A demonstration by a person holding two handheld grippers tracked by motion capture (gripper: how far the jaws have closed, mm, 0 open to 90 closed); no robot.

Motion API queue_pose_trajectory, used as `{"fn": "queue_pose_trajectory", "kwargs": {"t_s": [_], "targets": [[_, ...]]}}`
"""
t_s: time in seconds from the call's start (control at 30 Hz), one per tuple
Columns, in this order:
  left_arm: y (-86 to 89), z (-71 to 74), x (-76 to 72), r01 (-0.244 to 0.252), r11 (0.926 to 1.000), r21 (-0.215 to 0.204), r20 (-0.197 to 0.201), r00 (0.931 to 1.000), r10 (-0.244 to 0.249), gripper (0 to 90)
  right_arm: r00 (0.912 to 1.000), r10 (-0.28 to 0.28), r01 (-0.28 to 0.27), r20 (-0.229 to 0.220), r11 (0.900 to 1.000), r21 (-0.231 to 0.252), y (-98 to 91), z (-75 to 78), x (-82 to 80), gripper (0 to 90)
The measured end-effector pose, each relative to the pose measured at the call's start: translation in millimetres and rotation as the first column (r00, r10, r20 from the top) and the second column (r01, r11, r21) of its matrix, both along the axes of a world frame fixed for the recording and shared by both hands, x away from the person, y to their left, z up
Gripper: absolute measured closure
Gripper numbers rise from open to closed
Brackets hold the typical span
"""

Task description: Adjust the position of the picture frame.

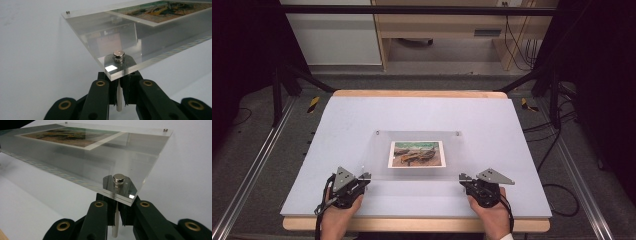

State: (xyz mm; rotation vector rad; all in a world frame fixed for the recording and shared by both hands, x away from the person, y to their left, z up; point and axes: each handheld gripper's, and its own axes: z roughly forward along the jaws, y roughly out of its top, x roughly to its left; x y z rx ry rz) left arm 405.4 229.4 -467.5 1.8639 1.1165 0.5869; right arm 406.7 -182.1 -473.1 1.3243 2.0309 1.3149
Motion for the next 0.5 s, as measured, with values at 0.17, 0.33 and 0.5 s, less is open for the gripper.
{"fn": "queue_pose_trajectory", "kwargs": {"t_s": [0.17,0.33,0.5], "targets": [[-0.3,-2.6,-0.5,0.003,0.9999,0.015,-0.015,0.9999,-0.002,82.9,0.9998,0.006,-0.006,-0.02,0.9999,-0.011,-0.3,-2.7,-0.1,84.3],[-0.4,-4.1,-0.8,0.004,0.9997,0.024,-0.021,0.9998,-0.004,82.9,0.9995,0.01,-0.01,-0.032,0.9999,-0.01,-0.5,-4.1,0.1,84.2],[-0.4,-5.5,-0.7,0.004,0.9998,0.019,-0.03,0.9995,-0.003,83.1,0.999,0.01,-0.011,-0.044,0.9999,-0.012,-0.5,-5.6,0.7,84.0]]}}
